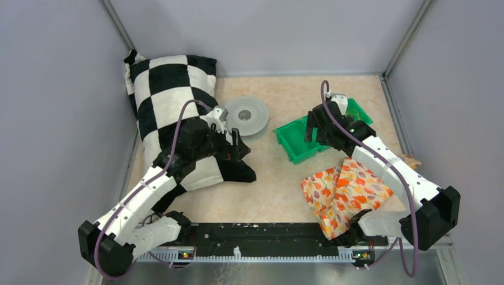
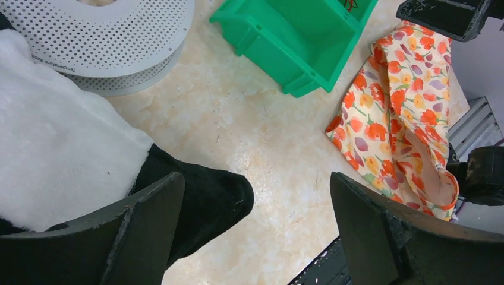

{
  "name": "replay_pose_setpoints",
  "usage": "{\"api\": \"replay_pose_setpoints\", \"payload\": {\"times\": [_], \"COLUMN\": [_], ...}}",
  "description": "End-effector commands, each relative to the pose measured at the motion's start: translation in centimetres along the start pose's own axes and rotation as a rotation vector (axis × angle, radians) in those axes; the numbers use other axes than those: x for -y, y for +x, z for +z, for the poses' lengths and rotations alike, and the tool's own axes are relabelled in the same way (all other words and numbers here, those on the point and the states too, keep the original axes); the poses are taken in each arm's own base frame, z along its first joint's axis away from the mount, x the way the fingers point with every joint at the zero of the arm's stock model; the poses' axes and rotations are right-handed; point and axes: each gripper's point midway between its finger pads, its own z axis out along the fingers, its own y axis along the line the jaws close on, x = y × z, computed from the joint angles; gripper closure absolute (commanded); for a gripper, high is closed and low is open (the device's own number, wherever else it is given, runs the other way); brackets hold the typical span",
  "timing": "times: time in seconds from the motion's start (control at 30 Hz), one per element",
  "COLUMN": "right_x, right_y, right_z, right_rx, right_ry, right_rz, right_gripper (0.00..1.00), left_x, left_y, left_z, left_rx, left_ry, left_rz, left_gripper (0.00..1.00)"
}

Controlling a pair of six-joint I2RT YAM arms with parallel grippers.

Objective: Wrap the cables

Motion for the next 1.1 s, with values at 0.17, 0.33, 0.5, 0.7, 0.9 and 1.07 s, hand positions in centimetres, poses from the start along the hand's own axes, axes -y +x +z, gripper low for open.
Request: {"api": "replay_pose_setpoints", "payload": {"times": [0.17,0.33,0.5,0.7,0.9,1.07], "right_x": [-1.5,-2.4,-0.8,0.6,0.9,0.0], "right_y": [0.1,0.9,-1.4,-5.4,-6.3,-6.2], "right_z": [-0.1,-0.2,-0.1,3.1,8.6,12.5], "right_rx": [0.023,0.023,0.115,0.127,0.012,-0.048], "right_ry": [-0.082,-0.160,-0.070,-0.084,-0.061,-0.070], "right_rz": [0.066,0.074,0.075,0.255,0.455,0.592], "right_gripper": [0.01,0.01,0.02,0.35,0.62,0.56], "left_x": [1.0,1.6,3.9,6.2,5.8,5.6], "left_y": [-1.3,-1.4,-1.1,-0.7,-0.8,-0.9], "left_z": [0.3,0.4,0.5,1.3,1.5,1.3], "left_rx": [-0.003,-0.004,-0.018,-0.039,-0.018,-0.013], "left_ry": [0.040,0.073,0.165,0.229,0.211,0.197], "left_rz": [0.033,0.037,0.030,0.047,0.043,0.054], "left_gripper": [0.02,0.01,0.02,0.02,0.01,0.02]}}
